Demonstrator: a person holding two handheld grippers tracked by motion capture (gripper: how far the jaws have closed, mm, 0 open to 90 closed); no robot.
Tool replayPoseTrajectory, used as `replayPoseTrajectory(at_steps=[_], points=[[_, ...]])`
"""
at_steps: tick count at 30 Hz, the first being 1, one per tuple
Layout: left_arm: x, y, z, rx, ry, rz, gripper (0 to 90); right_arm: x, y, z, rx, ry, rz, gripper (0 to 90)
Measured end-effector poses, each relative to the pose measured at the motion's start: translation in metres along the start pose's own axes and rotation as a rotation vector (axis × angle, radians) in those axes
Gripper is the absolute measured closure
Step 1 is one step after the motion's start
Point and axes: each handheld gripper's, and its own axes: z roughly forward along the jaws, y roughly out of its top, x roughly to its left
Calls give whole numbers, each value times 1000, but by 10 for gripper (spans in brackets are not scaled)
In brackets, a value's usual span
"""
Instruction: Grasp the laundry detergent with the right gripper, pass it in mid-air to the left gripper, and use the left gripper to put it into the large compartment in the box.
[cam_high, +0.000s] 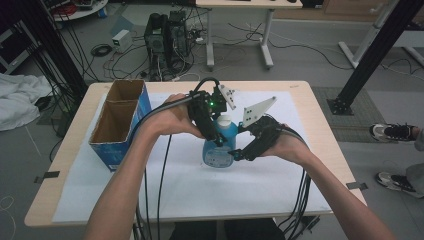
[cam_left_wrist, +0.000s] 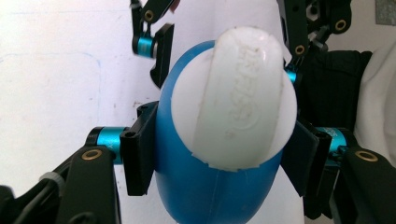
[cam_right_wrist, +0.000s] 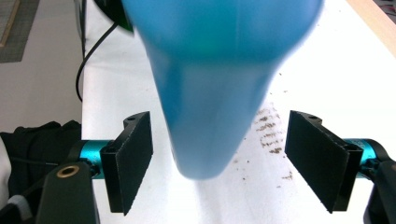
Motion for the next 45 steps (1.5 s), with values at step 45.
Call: replayPoseTrajectory(at_steps=[45], points=[[12, -97, -173, -66, 433, -633, 368, -26, -52, -61, 177, -263, 149, 124]])
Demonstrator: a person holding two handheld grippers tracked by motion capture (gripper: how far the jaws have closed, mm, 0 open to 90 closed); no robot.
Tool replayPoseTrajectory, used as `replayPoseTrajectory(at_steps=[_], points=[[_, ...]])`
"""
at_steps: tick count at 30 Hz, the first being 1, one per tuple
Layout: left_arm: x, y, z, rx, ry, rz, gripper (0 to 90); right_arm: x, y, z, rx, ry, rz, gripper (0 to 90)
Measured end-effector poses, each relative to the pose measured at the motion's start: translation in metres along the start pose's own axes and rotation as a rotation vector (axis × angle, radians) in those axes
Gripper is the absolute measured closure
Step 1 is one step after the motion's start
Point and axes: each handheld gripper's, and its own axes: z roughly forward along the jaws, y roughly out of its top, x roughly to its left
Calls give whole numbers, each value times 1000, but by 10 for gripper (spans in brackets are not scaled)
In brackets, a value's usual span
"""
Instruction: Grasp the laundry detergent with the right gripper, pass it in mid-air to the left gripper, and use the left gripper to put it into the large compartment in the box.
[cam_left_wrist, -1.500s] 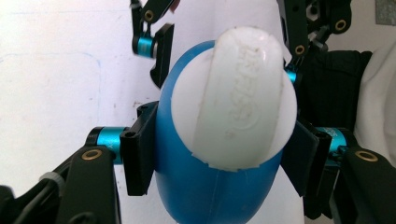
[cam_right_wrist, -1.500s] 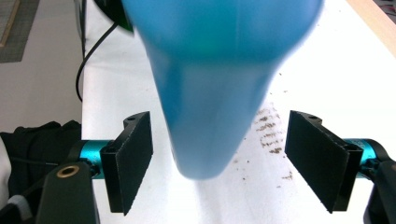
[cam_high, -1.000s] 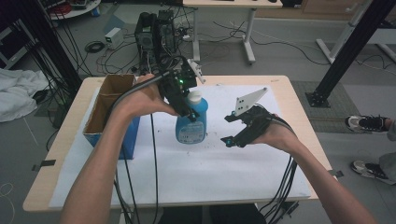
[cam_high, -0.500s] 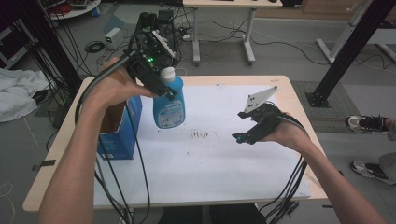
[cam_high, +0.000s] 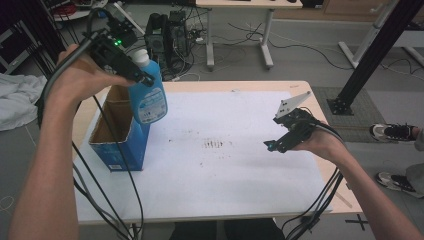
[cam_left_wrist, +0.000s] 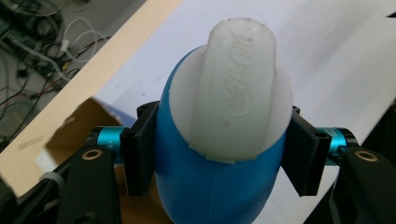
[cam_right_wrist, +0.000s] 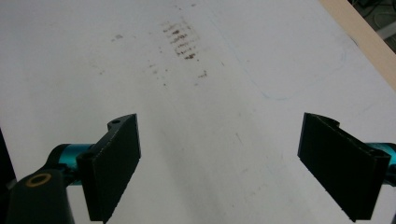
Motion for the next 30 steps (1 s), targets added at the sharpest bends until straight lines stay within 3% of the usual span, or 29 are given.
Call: replayPoseTrajectory(at_steps=[5, 10, 15, 21, 30], points=[[10, -8, -10, 19, 64, -78, 369, -6, -10, -4, 21, -36, 20, 124], [21, -19, -14, 11, 99, -165, 370, -7, -14, -5, 36, -47, 31, 124], [28, -29, -16, 27, 141, -211, 370, -6, -14, -5, 40, -54, 27, 125], [36, -38, -11, 49, 174, -217, 371, -5, -16, -4, 34, -52, 22, 124], [48, -56, 11, 65, 154, -247, 371, -4, -20, 1, 56, -45, 27, 124]])
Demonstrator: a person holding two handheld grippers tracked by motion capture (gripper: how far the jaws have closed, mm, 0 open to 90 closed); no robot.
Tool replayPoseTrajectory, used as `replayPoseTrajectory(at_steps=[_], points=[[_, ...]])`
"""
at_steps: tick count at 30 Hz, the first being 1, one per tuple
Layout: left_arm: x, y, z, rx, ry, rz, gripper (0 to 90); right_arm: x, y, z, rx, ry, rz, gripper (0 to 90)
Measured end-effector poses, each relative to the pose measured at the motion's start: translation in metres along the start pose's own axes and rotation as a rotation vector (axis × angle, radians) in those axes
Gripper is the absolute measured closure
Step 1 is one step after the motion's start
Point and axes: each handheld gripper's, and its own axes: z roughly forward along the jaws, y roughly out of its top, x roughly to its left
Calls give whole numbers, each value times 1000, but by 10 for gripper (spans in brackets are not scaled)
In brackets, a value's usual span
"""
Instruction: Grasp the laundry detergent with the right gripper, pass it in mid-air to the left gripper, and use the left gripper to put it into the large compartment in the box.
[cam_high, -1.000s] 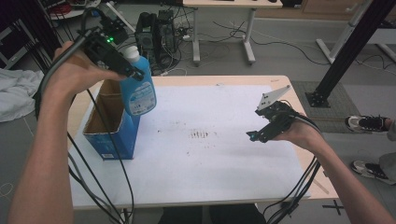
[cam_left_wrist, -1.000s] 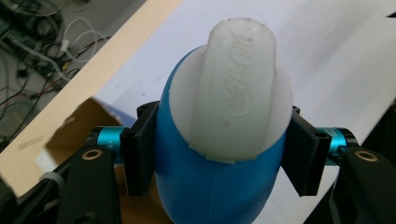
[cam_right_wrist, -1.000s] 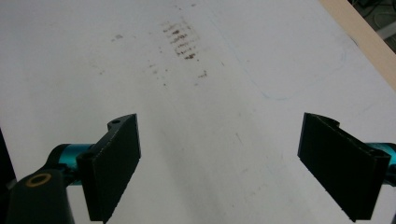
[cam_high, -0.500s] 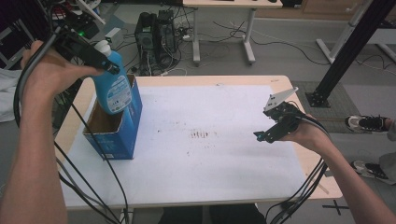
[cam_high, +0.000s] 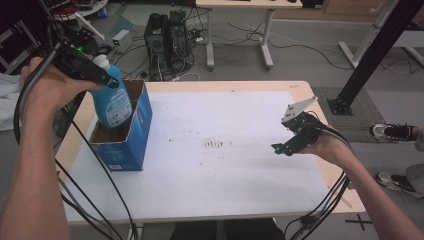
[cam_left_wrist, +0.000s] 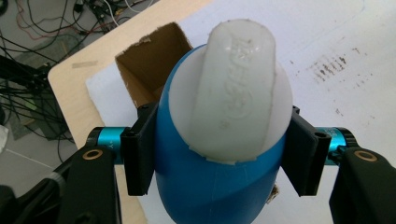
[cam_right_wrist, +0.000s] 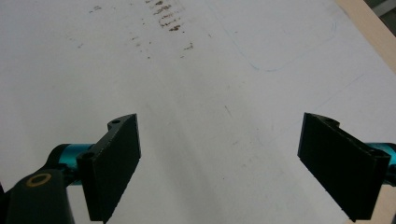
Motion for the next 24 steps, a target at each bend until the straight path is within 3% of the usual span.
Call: replayPoseTrajectory(at_steps=[5, 9, 14, 17, 21, 24], points=[[4, -5, 14, 23, -6, -4, 370, -1, -2, 1, 1, -7, -12, 124], [6, -10, 27, 29, -19, -17, 370, 1, -3, 5, 15, 3, 17, 124], [8, -17, 43, 53, -40, -8, 370, 1, -4, 9, 20, 9, 3, 125], [8, -22, 52, 56, -46, -12, 370, 3, -2, 10, 22, 7, 36, 125], [8, -27, 64, 72, -54, 5, 370, 4, -2, 11, 29, 10, 31, 124], [8, -32, 73, 84, -59, 7, 370, 2, -3, 13, 10, 7, 1, 124]])
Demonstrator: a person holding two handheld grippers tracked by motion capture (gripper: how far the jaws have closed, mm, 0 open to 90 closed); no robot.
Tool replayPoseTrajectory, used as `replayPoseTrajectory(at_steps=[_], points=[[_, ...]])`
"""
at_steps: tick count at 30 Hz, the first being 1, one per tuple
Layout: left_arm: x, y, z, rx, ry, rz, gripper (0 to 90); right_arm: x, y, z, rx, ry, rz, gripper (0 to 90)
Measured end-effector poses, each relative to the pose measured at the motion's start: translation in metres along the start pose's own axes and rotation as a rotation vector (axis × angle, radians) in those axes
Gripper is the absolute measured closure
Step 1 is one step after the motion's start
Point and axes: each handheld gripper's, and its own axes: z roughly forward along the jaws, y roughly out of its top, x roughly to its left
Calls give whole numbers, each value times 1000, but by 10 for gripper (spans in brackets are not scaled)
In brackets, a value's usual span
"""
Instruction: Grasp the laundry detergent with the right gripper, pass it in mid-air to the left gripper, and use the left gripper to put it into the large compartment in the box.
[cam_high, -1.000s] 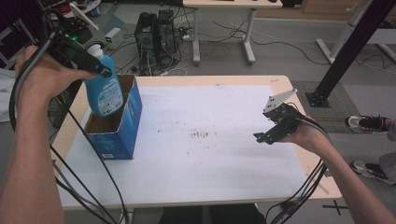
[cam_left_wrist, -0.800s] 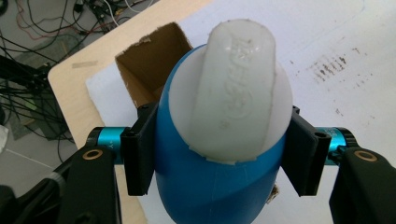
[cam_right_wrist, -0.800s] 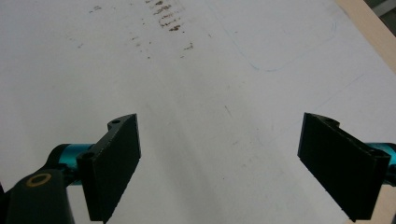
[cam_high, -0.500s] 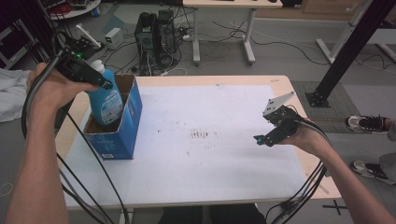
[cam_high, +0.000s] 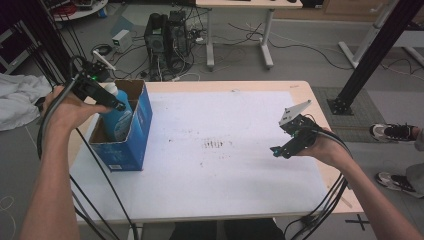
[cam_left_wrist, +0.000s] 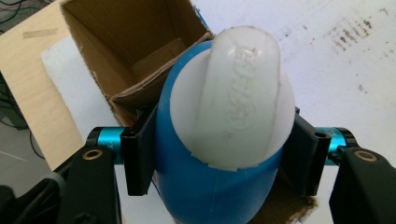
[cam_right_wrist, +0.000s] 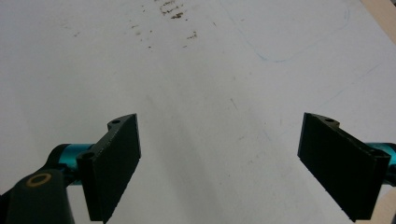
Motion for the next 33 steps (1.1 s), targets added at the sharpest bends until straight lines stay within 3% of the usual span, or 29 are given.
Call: replayPoseTrajectory(at_steps=[1, 8, 10, 12, 13, 20, 23, 24, 31, 33], points=[[1, -2, 3, 4, 0, 7, 370, -1, 0, 1, -8, 0, -13, 125], [4, -11, 22, 21, -11, 0, 370, 2, -4, 4, 18, 4, 20, 125], [4, -13, 26, 26, -14, 3, 370, 1, -4, 5, 5, 1, -1, 124], [4, -14, 29, 35, -19, 13, 370, 3, -5, 6, 17, 4, 25, 124], [5, -15, 31, 38, -22, 21, 370, 1, -5, 7, 5, 3, -10, 124], [7, -19, 39, 37, -36, 25, 370, 4, -6, 9, 18, 5, 19, 124], [8, -21, 43, 40, -37, 30, 370, 2, -6, 10, 13, 6, -20, 125], [8, -22, 44, 40, -39, 32, 370, 4, -6, 10, 21, 8, 6, 125], [8, -25, 53, 54, -49, 46, 370, 2, -6, 12, 23, 7, -27, 124], [8, -26, 55, 53, -53, 44, 370, 4, -6, 13, 20, 4, -11, 125]])
